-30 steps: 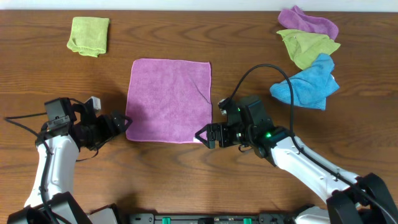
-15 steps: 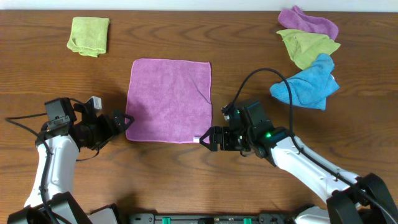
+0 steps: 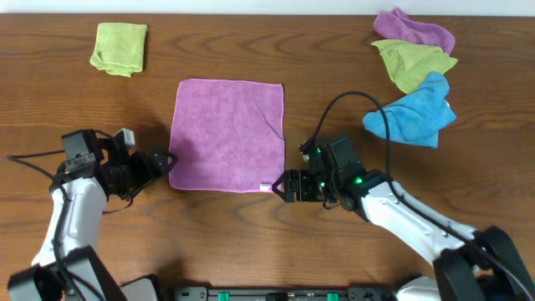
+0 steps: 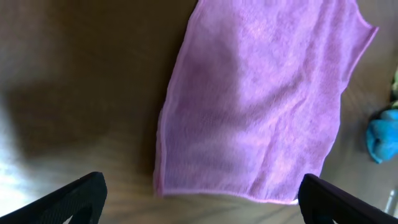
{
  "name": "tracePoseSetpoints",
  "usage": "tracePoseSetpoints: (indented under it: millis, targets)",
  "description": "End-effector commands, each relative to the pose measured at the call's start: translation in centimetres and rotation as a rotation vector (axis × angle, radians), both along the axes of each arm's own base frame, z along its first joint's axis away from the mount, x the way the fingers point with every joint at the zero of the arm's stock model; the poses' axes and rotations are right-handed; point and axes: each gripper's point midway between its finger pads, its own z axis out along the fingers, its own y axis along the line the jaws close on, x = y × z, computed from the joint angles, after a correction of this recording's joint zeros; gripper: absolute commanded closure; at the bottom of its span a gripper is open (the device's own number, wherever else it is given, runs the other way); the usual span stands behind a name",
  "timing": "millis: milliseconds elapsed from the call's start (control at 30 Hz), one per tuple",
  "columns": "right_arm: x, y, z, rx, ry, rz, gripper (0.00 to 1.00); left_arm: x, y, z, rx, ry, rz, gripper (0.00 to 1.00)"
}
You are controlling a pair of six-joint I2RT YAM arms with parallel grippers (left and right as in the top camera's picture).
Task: Fold the cloth
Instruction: 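Lower both grippers to the purple cloth's bottom corners and grasp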
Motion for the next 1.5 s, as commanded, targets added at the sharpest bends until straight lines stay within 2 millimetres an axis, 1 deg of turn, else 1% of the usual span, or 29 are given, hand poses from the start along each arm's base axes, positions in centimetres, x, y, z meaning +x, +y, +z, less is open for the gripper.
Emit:
tracePoseSetpoints:
  millis: [0,33,67,133,200,233,300,367,500,567,633,767,900,1100,1200,1267,1333,1367,1467]
  targets:
    - [-0.2,0.5,-0.9,0.019,0.029,0.030,0.21,0.5,-1.1,-0.5,-0.094,0.013,-0.006,0.00]
    - [-0.2,0.6,-1.3,0.022,0.038,0.032,0.21,0.6,-1.3,-0.8,-0.114,0.016,-0.011,0.00]
    - [-0.4,0.8,-1.5,0.031,0.054,0.040,0.21,0.6,-1.5,-1.2,-0.131,0.026,-0.013,0.05]
    - [-0.6,0.8,-2.2,0.025,0.076,0.042,0.22,0.4,-1.8,-1.9,-0.161,0.053,-0.016,0.05]
    - [-0.6,0.8,-2.8,0.024,0.090,0.035,0.23,0.2,-2.1,-2.9,-0.190,0.087,-0.017,0.08]
    - [-0.5,0.9,-2.9,0.030,0.092,0.034,0.23,0.2,-2.2,-3.0,-0.203,0.090,-0.019,0.08]
    - [-0.3,1.1,-3.3,0.033,0.097,0.026,0.23,0.2,-2.6,-3.6,-0.242,0.102,-0.023,0.16]
    - [-0.3,1.1,-3.6,0.031,0.100,0.025,0.24,0.1,-2.7,-4.1,-0.251,0.123,-0.017,0.18]
    - [0.3,0.9,-3.7,0.029,0.088,0.012,0.25,0.5,-2.5,-4.7,-0.246,0.115,-0.017,0.19]
    - [0.8,0.8,-3.6,0.038,0.074,0.004,0.27,0.7,-2.3,-4.9,-0.233,0.109,-0.016,0.24]
    - [0.8,0.7,-3.5,0.041,0.076,0.001,0.28,0.8,-2.1,-5.1,-0.218,0.108,-0.013,0.28]
    - [1.1,1.0,-3.3,0.058,0.067,-0.003,0.28,0.9,-1.9,-5.3,-0.207,0.110,-0.005,0.25]
    - [1.2,1.3,-3.0,0.076,0.065,-0.001,0.27,1.0,-1.8,-5.2,-0.206,0.105,-0.005,0.25]
    - [0.2,2.7,-2.7,0.095,0.064,0.047,0.25,1.3,-1.7,-5.2,-0.211,0.103,0.015,0.24]
    - [-0.2,3.0,-3.2,0.086,0.079,0.053,0.25,1.4,-1.7,-5.2,-0.210,0.101,0.015,0.25]
    - [-0.3,3.0,-4.1,0.082,0.106,0.042,0.25,1.4,-1.7,-5.2,-0.210,0.101,0.015,0.28]
    - [-0.5,3.2,-4.9,0.096,0.139,0.038,0.25,1.4,-1.7,-5.2,-0.210,0.101,0.015,0.28]
    - [-0.6,3.4,-5.2,0.110,0.151,0.042,0.27,1.4,-1.7,-5.2,-0.210,0.101,0.015,0.29]
    - [-0.6,3.7,-5.6,0.129,0.184,0.025,0.30,1.4,-1.7,-5.2,-0.210,0.101,0.015,0.36]
